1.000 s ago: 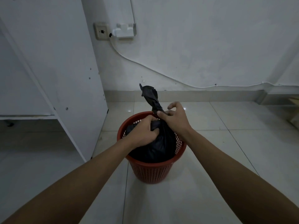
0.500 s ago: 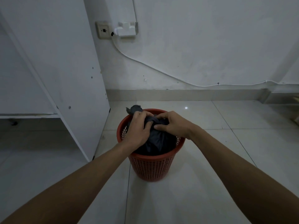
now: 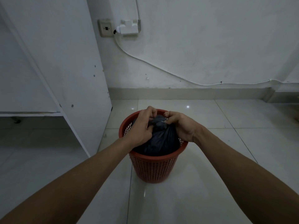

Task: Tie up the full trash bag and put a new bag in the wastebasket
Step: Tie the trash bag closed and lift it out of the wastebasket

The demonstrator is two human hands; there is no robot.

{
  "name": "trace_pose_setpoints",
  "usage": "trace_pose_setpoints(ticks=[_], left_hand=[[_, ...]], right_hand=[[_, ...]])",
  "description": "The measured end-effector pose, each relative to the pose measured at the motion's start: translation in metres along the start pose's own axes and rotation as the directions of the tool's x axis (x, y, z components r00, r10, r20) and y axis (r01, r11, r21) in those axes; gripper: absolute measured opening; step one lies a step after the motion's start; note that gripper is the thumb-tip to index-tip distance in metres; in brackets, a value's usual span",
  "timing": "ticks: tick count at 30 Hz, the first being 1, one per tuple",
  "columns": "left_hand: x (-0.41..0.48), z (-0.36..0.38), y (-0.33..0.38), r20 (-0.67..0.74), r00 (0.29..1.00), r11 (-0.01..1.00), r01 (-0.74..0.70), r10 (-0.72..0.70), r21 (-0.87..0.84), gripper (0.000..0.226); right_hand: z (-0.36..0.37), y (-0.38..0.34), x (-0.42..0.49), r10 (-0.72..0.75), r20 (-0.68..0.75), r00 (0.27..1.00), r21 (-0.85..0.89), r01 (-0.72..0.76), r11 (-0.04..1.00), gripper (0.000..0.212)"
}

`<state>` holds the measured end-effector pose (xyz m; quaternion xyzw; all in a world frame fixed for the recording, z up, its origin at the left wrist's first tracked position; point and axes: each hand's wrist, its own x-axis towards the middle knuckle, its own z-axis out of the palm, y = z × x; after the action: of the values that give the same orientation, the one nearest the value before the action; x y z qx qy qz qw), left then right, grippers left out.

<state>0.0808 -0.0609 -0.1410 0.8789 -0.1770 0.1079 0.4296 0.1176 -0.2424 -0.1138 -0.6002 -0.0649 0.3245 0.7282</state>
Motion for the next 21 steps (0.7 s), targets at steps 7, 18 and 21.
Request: trace_pose_setpoints(ticks=[7, 18, 21], left_hand=[[-0.010, -0.015, -0.010, -0.008, 0.987, 0.949, -0.153, 0.161, 0.276, 0.039], [0.000, -0.037, 0.007, 0.046, 0.890, 0.807, 0.432, -0.454, -0.402, 0.020], [-0.006, -0.043, 0.002, 0.132, 0.859, 0.744, 0.497, -0.495, -0.446, 0.026]], right_hand=[[0.003, -0.003, 0.002, -0.007, -0.078, 0.997, -0.223, -0.011, 0.975, 0.023], [-0.002, -0.026, -0.008, 0.044, 0.063, 0.997, -0.669, 0.009, 0.743, 0.033], [-0.010, -0.023, -0.016, 0.157, 0.124, 0.980, -0.689, -0.029, 0.724, 0.041]])
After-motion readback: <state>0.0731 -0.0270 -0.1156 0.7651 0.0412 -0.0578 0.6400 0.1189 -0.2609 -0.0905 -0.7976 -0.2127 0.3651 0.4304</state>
